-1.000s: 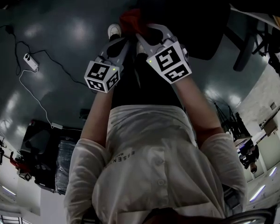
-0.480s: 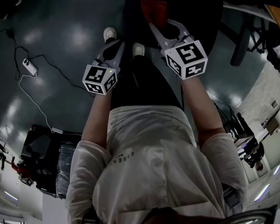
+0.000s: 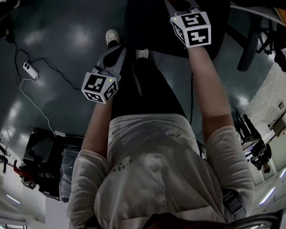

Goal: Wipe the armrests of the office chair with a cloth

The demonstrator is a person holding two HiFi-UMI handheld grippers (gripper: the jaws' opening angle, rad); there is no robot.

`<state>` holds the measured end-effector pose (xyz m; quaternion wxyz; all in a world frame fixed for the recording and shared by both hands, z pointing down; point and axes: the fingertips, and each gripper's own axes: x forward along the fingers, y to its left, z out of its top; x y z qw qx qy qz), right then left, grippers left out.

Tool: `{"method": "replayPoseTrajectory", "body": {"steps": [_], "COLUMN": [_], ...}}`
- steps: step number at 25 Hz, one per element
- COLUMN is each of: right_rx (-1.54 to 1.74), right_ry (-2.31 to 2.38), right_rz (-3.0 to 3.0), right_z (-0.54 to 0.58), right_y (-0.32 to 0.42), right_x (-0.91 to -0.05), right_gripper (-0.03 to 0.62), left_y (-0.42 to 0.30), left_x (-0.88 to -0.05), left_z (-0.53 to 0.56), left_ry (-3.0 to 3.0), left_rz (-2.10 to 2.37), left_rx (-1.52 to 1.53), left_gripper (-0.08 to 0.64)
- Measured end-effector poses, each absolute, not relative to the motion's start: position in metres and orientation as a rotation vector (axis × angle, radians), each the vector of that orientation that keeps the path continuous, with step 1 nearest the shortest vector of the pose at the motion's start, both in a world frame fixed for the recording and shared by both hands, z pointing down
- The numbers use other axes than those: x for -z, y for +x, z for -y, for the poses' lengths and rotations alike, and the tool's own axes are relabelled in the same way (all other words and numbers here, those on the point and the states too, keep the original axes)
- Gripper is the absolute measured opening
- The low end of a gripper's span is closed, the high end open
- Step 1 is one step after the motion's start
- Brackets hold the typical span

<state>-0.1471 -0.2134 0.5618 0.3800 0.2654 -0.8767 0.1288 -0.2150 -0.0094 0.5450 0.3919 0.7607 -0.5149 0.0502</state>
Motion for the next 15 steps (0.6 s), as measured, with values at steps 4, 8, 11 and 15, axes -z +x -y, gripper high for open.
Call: {"method": "replayPoseTrajectory", "body": {"steps": [4, 8, 11, 15], "right_rx": [-0.334, -0.270, -0.223, -0.200], "right_ry": [0.604, 0.501, 0.427, 0.346], "right_rz": [2.257, 2.274, 2.285, 2.300], "right_z": [0.200, 0.175, 0.154, 0.126], "right_y": [-0.157, -0.163, -0.163, -0.155], "right_x": [-0.563, -0.559, -0.556, -0.555], "right_gripper": [0.043, 0.043, 0.043, 0.043], "left_y": [-0.217, -0.217, -0.216, -0.214], "left_x": [-0.545, -0.545, -0.545, -0.546], "left_z": [0.012, 0.009, 0.010, 0.012], "left_ry": [1.947, 1.944, 1.936, 1.935], "left_rz": [1.308, 1.322, 1.342, 1.363], "left_rx": [-0.128, -0.129, -0.126, -0.109], "left_gripper": [0.017, 0.017, 0.017, 0.017]}}
